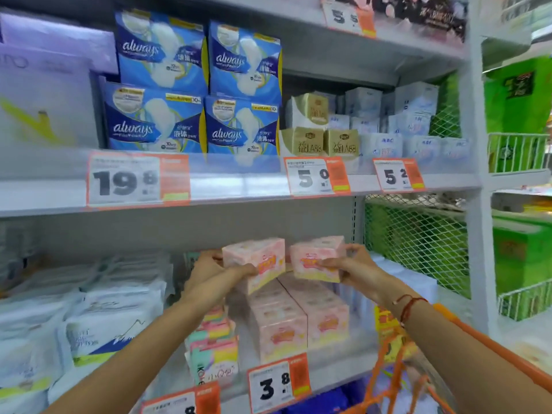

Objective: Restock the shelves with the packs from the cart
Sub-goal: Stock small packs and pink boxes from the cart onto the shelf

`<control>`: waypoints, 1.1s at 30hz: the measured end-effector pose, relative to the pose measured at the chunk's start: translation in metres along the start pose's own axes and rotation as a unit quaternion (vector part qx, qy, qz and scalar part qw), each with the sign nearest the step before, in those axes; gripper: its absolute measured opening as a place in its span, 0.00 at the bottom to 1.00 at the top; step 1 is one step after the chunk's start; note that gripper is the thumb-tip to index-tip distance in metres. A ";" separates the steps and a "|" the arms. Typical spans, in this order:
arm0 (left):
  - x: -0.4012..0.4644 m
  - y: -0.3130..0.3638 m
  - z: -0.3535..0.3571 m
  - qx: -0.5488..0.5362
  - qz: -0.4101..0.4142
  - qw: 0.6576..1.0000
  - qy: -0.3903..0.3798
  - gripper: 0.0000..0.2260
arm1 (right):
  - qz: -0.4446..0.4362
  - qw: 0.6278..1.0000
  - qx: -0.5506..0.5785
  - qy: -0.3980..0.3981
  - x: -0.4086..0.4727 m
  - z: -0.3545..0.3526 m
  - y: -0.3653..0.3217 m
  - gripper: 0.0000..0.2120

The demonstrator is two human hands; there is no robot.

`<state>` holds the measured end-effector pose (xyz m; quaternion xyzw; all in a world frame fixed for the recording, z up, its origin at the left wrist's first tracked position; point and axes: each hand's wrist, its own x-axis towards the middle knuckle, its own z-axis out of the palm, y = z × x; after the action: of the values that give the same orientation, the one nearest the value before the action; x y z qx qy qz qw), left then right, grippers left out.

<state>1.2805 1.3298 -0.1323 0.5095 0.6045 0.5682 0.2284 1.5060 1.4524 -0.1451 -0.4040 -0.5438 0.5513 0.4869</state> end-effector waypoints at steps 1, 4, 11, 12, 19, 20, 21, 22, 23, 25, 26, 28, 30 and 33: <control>0.012 -0.003 0.004 0.003 -0.019 1.000 -0.006 0.24 | 0.004 1.000 -0.025 -0.001 0.006 -0.003 0.000 0.30; 0.047 -0.025 0.016 0.042 -0.052 0.998 -0.021 0.14 | -0.009 0.993 -0.119 -0.014 0.027 -0.009 0.006 0.25; 0.087 -0.066 0.028 0.164 -0.067 0.983 -0.048 0.19 | -0.018 0.952 -0.286 -0.104 0.071 -0.019 0.018 0.30; 0.090 -0.071 0.026 0.195 -0.062 0.977 -0.054 0.22 | -0.035 0.947 -0.301 -0.109 0.075 -0.018 0.015 0.31; 0.093 -0.079 0.021 0.409 0.163 0.896 -0.053 0.39 | -0.137 0.857 -0.465 -0.173 0.084 -0.018 0.000 0.27; 0.093 -0.078 0.022 0.432 0.189 0.880 -0.053 0.34 | -0.145 0.845 -0.485 -0.174 0.084 -0.017 0.000 0.25; 0.091 -0.074 0.024 0.453 0.213 0.864 -0.054 0.31 | -0.162 0.830 -0.505 -0.171 0.084 -0.015 0.001 0.25; 0.090 -0.072 0.024 0.467 0.216 0.856 -0.055 0.29 | -0.183 0.814 -0.526 -0.165 0.083 -0.011 0.002 0.25; 0.091 -0.071 0.025 0.476 0.217 0.851 -0.053 0.28 | -0.206 0.795 -0.549 -0.156 0.082 -0.008 0.005 0.25; 0.092 -0.069 0.024 0.481 0.211 0.849 -0.051 0.28 | -0.244 0.755 -0.595 -0.129 0.082 0.000 0.011 0.25; 0.093 -0.069 0.024 0.482 0.210 0.849 -0.050 0.28 | -0.257 0.740 -0.610 -0.117 0.083 0.004 0.016 0.25; 0.093 -0.068 0.025 0.492 0.211 0.844 -0.042 0.27 | -0.271 0.733 -0.616 -0.099 0.086 0.013 0.024 0.25; 0.096 -0.068 0.026 0.501 0.212 0.838 -0.040 0.27 | -0.273 0.743 -0.605 -0.088 0.091 0.020 0.028 0.25; 0.101 -0.069 0.027 0.504 0.206 0.837 -0.050 0.27 | -0.264 0.752 -0.598 -0.080 0.099 0.026 0.032 0.25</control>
<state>1.2409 1.4420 -0.1717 0.6947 0.6759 0.1927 -0.1530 1.4576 1.5454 -0.1666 -0.4070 -0.8848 -0.0067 0.2268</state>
